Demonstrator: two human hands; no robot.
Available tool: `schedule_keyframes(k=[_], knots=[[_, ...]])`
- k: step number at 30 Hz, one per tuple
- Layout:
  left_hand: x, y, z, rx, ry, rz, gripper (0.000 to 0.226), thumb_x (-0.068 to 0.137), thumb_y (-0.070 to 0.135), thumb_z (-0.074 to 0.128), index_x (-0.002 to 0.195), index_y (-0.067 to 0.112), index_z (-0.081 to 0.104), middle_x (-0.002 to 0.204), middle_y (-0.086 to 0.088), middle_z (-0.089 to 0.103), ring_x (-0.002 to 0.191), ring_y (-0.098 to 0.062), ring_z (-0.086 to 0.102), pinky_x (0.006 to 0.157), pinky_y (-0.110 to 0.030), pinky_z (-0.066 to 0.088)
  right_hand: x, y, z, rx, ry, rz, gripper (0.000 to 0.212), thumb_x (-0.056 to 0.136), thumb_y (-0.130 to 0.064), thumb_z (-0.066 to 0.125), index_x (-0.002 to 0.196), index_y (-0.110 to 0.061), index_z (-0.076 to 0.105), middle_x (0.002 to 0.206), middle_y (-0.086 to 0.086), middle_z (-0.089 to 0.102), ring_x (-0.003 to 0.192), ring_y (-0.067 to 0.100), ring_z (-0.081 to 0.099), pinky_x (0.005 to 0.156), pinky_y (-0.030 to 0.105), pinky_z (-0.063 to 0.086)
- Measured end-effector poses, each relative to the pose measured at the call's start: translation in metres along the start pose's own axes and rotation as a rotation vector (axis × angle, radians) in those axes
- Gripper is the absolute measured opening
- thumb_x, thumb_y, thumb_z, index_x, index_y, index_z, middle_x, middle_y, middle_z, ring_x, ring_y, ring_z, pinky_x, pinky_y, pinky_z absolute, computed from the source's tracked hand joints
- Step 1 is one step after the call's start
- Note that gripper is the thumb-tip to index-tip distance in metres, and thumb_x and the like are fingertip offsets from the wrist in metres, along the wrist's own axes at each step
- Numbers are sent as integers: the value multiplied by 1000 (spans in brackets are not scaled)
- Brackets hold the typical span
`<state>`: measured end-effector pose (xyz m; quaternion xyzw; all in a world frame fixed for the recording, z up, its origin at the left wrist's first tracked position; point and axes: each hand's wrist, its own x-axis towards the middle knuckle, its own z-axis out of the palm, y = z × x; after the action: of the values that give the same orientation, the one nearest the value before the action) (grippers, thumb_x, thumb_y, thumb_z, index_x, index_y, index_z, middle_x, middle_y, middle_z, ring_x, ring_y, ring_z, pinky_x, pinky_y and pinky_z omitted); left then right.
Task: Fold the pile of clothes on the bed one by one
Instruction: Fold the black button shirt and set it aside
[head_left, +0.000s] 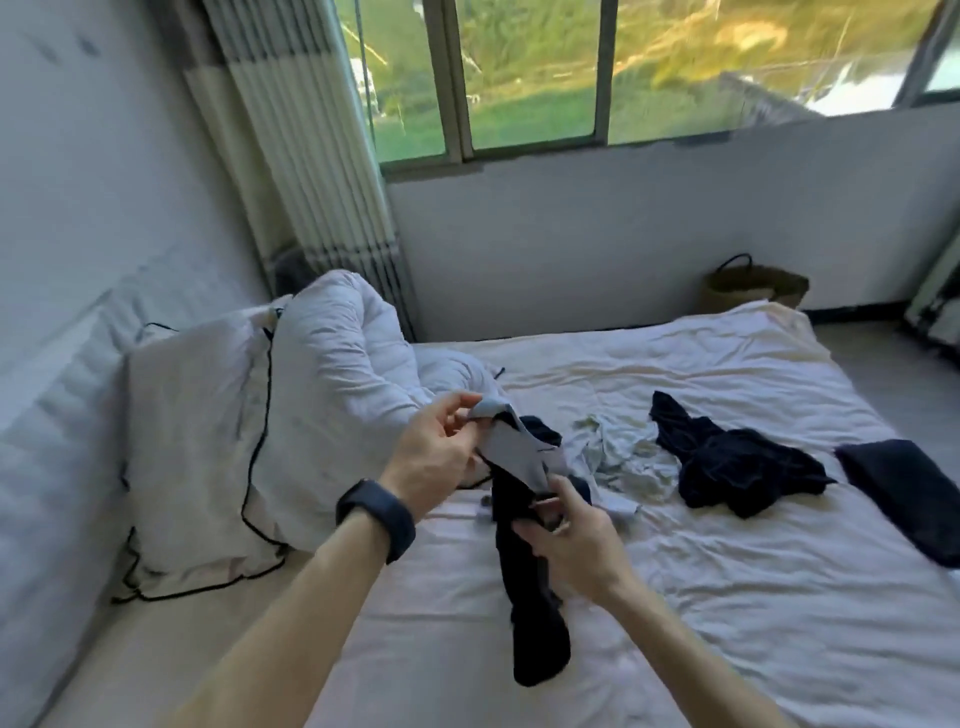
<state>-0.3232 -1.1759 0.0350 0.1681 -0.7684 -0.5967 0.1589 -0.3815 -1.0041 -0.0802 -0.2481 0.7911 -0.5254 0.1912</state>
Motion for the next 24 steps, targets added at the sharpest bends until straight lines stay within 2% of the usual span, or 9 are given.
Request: schedule_keyframes(k=[2,6,8,12,17,19,21,23,24], knots=[[-26,22,-25,-30,43,20,21,99,-2,53,103,15,63,89,-10,60,74,-17,55,54,-17,47,-11,-45,9,-22,53,-11,20,94,-16,69,88,-35,71,79,-3,75,61,13,72,68,52,59],[-81,31,-68,-114,147,66,15,98,15,62,106,27,59,99,3,65,86,-7,62,66,-14,50,-34,-132,14,150,199,-13,21,103,-9,52,83,-11,60,77,10,71,62,16,75,63,41,62],[-110,13,-78,-74,220,87,35,90,32,72,118,26,52,109,4,61,97,-5,61,75,-10,48,-45,-171,13,359,278,-5,22,104,-5,50,84,-11,58,79,8,70,59,12,73,54,23,57],[-180,-36,-60,172,131,28,87,59,81,67,129,37,40,120,15,52,111,-6,54,97,-25,45,-64,-232,11,543,364,-90,16,102,-3,48,90,-7,59,80,11,72,64,12,74,55,19,55],[-206,-51,-10,522,89,12,59,76,56,73,122,24,55,118,0,61,111,-24,59,84,-35,48,-87,-277,-8,685,428,-141,19,103,0,45,88,-7,54,82,12,67,58,11,72,55,19,56],[-197,-38,-10,496,193,63,27,92,42,65,102,17,64,103,-10,69,100,-34,63,71,-36,42,-94,-277,-30,665,486,-174,18,104,0,44,90,-10,52,86,12,67,58,9,71,56,19,57],[-181,-12,-26,434,229,126,33,93,45,60,89,13,68,86,-16,71,85,-37,66,63,-35,36,-100,-263,-66,596,584,-158,17,102,-3,46,90,-14,50,90,10,66,59,7,71,59,21,58],[-166,20,-47,421,222,212,41,84,50,56,86,12,72,75,-13,71,75,-31,67,63,-35,42,-110,-234,-103,401,633,-77,15,91,-25,61,101,-17,54,101,8,67,74,12,74,76,32,62],[-157,37,-56,413,207,255,39,80,50,56,85,15,73,72,-8,71,73,-27,67,65,-35,46,-115,-215,-119,251,622,-19,44,80,-42,68,115,-19,55,109,6,68,88,18,74,88,40,60]])
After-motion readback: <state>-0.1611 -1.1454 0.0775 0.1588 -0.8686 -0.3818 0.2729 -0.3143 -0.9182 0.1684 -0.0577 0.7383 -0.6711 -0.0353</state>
